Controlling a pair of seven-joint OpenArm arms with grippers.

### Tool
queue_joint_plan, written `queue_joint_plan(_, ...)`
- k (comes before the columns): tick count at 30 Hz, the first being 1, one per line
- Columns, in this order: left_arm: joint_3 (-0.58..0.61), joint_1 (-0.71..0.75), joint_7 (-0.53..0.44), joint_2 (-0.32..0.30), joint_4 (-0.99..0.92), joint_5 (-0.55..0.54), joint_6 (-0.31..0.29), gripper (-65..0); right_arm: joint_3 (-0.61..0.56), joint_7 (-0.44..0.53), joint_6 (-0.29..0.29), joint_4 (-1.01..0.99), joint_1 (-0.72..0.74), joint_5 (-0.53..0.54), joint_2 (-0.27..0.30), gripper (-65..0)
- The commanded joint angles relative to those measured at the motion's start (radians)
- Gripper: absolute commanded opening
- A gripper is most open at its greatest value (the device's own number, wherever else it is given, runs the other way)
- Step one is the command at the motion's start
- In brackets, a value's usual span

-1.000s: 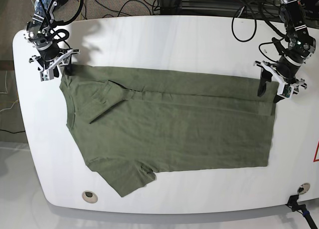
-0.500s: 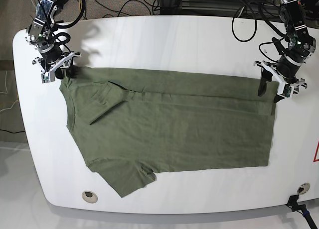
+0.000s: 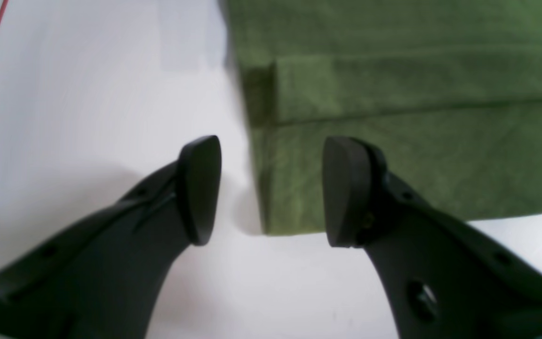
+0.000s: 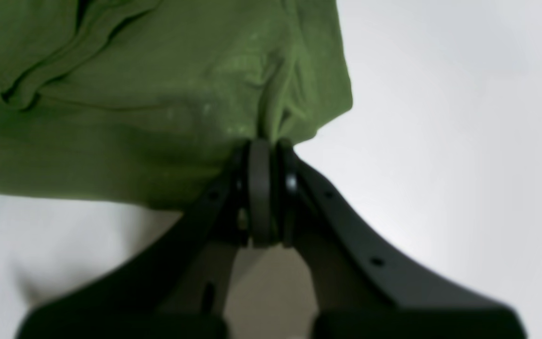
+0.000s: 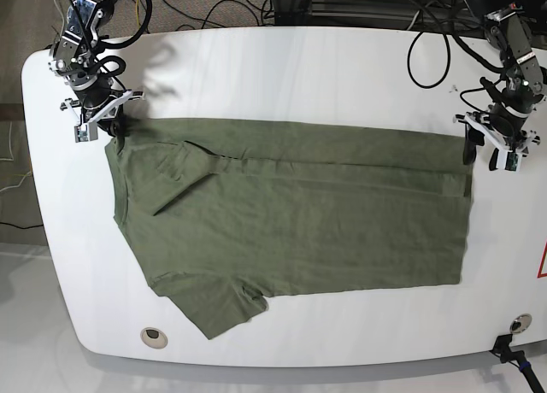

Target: Fold the T-shirt properly

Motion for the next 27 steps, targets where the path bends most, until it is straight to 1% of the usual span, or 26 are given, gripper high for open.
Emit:
queue_joint_plan(1, -0.003, -0.013, -0.011, -0.014, -0.028, -0.008, -0.001, -32.6, 0.000, -0.013, 0.007, 0.008, 0.002, -0.001, 0.010, -65.0)
queue_joint_plan(15, 0.002, -0.050, -0.012, -0.014, -0.169, -0.008, -0.001, -32.6, 0.000, -0.013, 0.009, 0.008, -0.001, -0.001, 0.010, -65.0)
queue_joint_plan(18, 0.002, -0.065, -0.012, -0.014, -0.197, -0.005, -0.001, -32.6, 0.000, -0.013, 0.009, 0.010, -0.001, -0.001, -0.005, -65.0)
queue_joint_plan(23, 0.004, -0.067, -0.012, -0.014, -0.205, -0.004, -0.001, -33.0, 0.000, -0.013, 0.009, 0.013, -0.001, -0.001, -0.010, -65.0)
queue_joint_plan(24, 0.004, -0.067, -0.012, -0.014, -0.205, -0.004, -0.001, -35.2, 0.000, -0.013, 0.009, 0.013, -0.001, -0.001, -0.010, -65.0)
queue_joint_plan(25, 0.004, -0.067, -0.012, -0.014, -0.205, -0.004, -0.001, -40.3, 0.000, -0.013, 0.009, 0.013, -0.001, -0.001, -0.010, -65.0)
queue_joint_plan(27, 0.004, -0.067, -0.012, -0.014, -0.205, -0.004, -0.001, -54.7, 0.000, -0.013, 0.009, 0.011, -0.001, -0.001, -0.010, -65.0)
